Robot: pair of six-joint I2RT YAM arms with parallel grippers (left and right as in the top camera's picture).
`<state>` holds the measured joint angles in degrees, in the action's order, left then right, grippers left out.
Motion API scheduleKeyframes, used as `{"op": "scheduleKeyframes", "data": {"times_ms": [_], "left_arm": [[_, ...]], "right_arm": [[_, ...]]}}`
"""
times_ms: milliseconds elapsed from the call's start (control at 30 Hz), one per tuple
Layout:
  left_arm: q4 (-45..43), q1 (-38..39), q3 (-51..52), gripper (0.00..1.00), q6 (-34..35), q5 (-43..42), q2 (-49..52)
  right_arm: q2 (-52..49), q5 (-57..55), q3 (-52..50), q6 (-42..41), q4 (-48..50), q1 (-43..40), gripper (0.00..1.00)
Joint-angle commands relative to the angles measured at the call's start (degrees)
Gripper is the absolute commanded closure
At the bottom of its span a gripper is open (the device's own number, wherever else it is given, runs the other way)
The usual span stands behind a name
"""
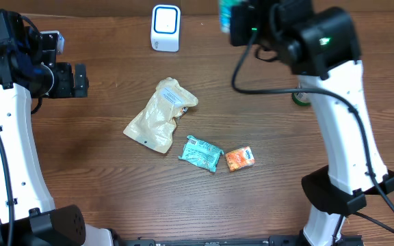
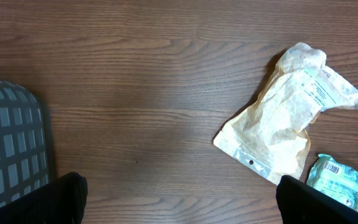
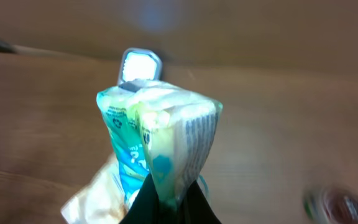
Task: Scan the item barcode
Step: 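Carry the pack right and release it beside the jar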
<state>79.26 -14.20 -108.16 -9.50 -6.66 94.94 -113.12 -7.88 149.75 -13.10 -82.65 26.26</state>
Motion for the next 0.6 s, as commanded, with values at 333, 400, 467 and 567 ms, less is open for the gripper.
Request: {"op": "scheduleKeyframes", "data": {"times_ms": [333, 400, 467, 567], "left_arm": [[0.00, 0.72, 0.11, 0.00, -1.22, 0.02, 0.31], [-0.02, 0.72, 0.11, 0.00, -1.22, 0.02, 0.31], [0.00, 0.72, 0.11, 0.00, -1.22, 0.02, 0.31], [0.00, 0.72, 0.11, 0.00, -1.22, 0.02, 0.31]], "right_arm": [[-2.23, 3.52, -6.16, -17.05, -14.38, -20.90, 0.96], [-2.23, 5.16, -8.85, -19.32, -14.38, -23.80, 0.96], [-2.32, 7.69, -11.58, -19.96, -14.34, -26.67, 0.96], [-2.32, 11.28, -16.22, -20.46, -14.38, -30.53, 0.96]]}}
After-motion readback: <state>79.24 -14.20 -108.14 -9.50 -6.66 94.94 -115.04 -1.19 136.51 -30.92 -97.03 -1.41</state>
